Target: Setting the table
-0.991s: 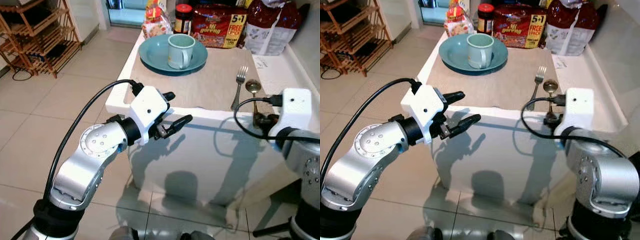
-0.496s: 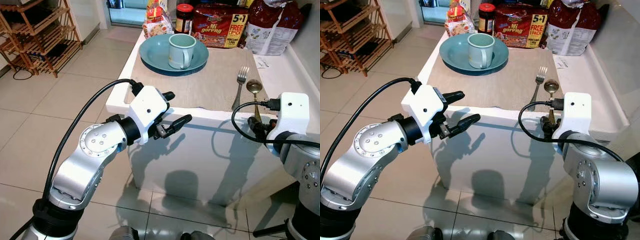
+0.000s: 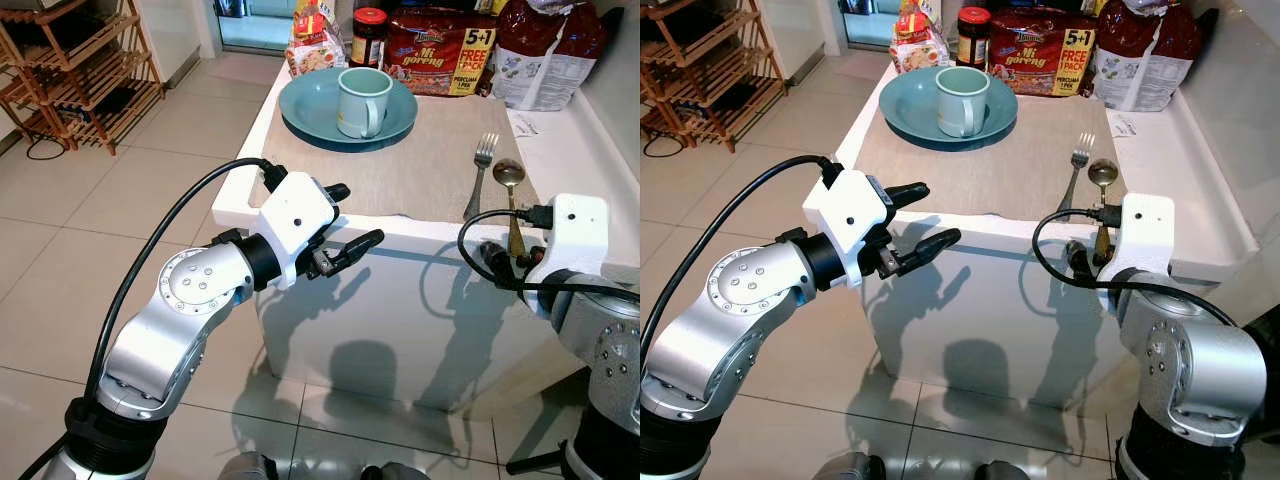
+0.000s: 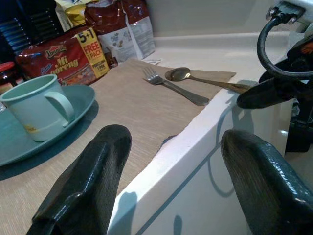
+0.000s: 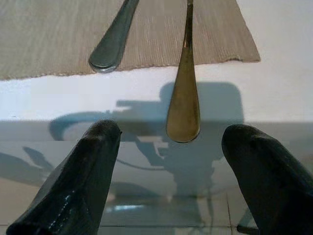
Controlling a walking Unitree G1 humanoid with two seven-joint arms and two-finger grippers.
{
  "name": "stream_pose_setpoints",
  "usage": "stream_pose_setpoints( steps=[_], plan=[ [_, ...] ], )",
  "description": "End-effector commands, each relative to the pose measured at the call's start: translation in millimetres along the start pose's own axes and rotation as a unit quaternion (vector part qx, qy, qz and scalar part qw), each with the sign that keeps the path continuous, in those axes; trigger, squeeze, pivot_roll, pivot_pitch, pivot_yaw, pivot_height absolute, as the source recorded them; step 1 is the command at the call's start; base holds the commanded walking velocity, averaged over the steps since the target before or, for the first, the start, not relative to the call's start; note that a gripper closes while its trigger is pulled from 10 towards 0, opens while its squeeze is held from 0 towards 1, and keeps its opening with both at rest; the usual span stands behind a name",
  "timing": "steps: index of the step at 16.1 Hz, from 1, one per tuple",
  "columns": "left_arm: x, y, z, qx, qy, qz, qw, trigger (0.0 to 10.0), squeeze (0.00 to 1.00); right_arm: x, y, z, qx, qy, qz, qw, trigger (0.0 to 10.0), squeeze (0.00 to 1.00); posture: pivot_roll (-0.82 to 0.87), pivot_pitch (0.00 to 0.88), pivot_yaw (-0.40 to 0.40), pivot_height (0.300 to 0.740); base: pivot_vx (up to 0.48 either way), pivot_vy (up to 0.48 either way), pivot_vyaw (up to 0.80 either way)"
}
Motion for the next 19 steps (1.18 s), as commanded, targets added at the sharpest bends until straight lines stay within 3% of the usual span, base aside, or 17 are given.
stream_pose_setpoints(
  steps=[1, 14, 15, 17, 19],
  plan=[
    [-0.3, -0.7, 2, -0.002, -0.007, -0.005, 1.0, 10.0, 0.0, -2.0, -1.3, 0, 0.002, -0.008, -0.001, 1.0, 10.0, 0.0, 0.05, 0.068, -0.024, 0.74, 0.0, 0.0, 0.0],
    [-3.6, -0.7, 3, -0.004, -0.008, -0.019, 1.0, 10.0, 0.0, -4.2, -24.8, 13, -0.014, 0.001, 0.009, 1.0, 10.0, 0.0, 0.06, 0.06, -0.02, 0.74, 0.0, 0.0, 0.0],
    [-3.7, -0.6, 3, -0.003, -0.008, -0.019, 1.0, 10.0, 0.0, -3.5, -25.3, 13, -0.015, 0.001, 0.011, 1.0, 6.0, 0.0, 0.06, 0.061, -0.018, 0.74, 0.0, 0.0, 0.0],
    [-3.8, -0.7, 3, -0.003, -0.008, -0.019, 1.0, 10.0, 0.0, 0.2, -25.5, 13, -0.014, 0.004, 0.02, 1.0, 2.2, 0.0, 0.06, 0.062, -0.017, 0.74, 0.0, 0.0, 0.0],
    [-4.0, -0.9, 3, -0.003, -0.008, -0.02, 1.0, 10.0, 0.0, 2.0, -25.8, 11, -0.011, 0.005, 0.025, 1.0, 0.9, 0.0, 0.06, 0.062, -0.017, 0.74, 0.0, 0.0, 0.0]
  ],
)
Point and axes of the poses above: a point about 5 cm out from each wrist's last joint towards the gripper, its own y axis pointing back from the gripper into the wrist, its own z axis along the axis of the wrist's last joint, x = y × z, the point moved 3 cm from there along -y, pointing out of the wrist towards the gripper, and after that the axes turned 6 degrees about -y, right-handed, at the moved point
